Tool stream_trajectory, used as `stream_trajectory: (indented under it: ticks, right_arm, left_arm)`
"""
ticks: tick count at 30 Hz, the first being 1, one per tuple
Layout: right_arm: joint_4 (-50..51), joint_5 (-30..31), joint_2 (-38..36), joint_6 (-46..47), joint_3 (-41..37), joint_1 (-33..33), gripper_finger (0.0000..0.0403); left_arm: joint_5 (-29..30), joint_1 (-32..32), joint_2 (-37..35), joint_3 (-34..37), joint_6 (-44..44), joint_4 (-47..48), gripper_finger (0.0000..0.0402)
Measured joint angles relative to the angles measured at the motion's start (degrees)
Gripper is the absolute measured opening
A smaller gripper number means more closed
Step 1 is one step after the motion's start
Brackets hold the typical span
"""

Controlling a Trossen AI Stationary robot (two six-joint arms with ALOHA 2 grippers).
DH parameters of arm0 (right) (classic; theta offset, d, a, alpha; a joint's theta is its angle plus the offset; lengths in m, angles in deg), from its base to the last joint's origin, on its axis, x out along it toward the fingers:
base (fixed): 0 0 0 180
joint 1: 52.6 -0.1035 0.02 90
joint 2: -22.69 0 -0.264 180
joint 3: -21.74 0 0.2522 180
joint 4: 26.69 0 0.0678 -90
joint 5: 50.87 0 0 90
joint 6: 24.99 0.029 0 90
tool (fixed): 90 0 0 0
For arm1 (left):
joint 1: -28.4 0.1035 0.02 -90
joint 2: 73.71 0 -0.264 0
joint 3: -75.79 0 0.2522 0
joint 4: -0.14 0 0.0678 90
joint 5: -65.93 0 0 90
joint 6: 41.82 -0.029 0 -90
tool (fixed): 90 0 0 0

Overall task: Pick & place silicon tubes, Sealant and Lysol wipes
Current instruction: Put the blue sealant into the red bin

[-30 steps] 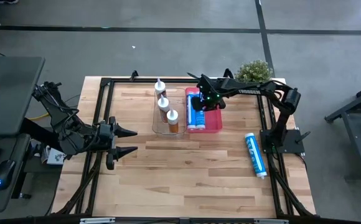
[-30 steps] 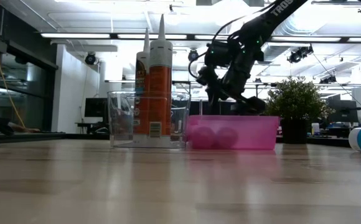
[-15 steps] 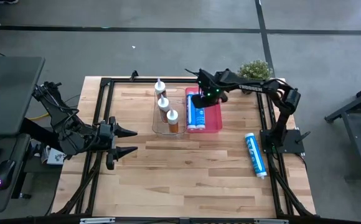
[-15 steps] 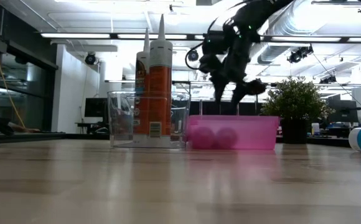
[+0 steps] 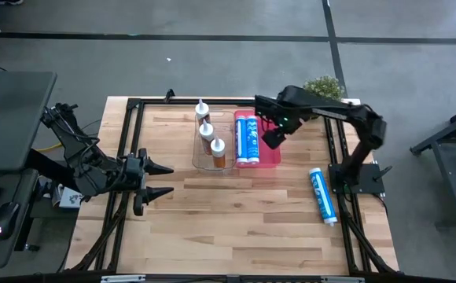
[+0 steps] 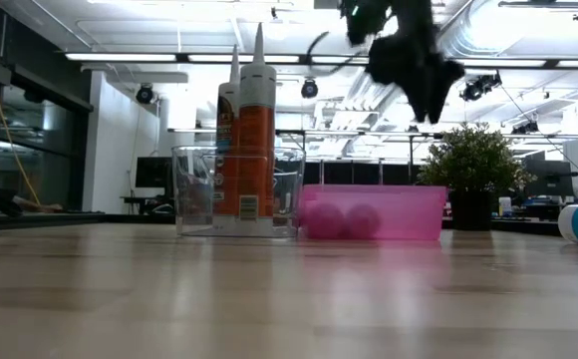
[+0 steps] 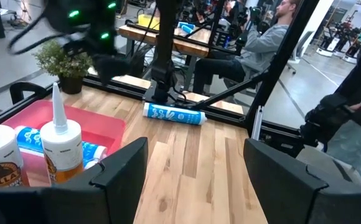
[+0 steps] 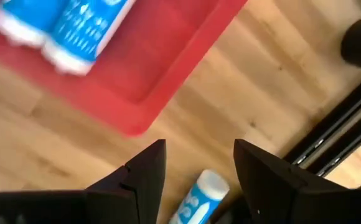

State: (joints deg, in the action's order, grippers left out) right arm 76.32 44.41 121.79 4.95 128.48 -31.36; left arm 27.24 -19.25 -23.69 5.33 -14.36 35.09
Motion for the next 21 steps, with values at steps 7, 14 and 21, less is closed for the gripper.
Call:
stream_trajectory:
  ticks: [7, 14, 21]
  right_arm:
    - [-2.55, -1.17, -12.35, 9.02, -7.82, -6.84, 0.0184]
    - [-7.70, -4.15, -24.19, 20.43, -17.22, -14.41, 0.0183]
    - [-9.54, -6.12, -31.37, 32.74, -25.77, -22.84, 0.0184]
  left_arm:
    - [-0.02, 0.00, 0.00, 0.00, -0.15, 0.00, 0.0259]
    - [-0.01, 0.00, 0.00, 0.00, -0.15, 0.00, 0.0259]
    - [0.24, 0.01, 0.00, 0.00, -0.15, 0.00, 0.0259]
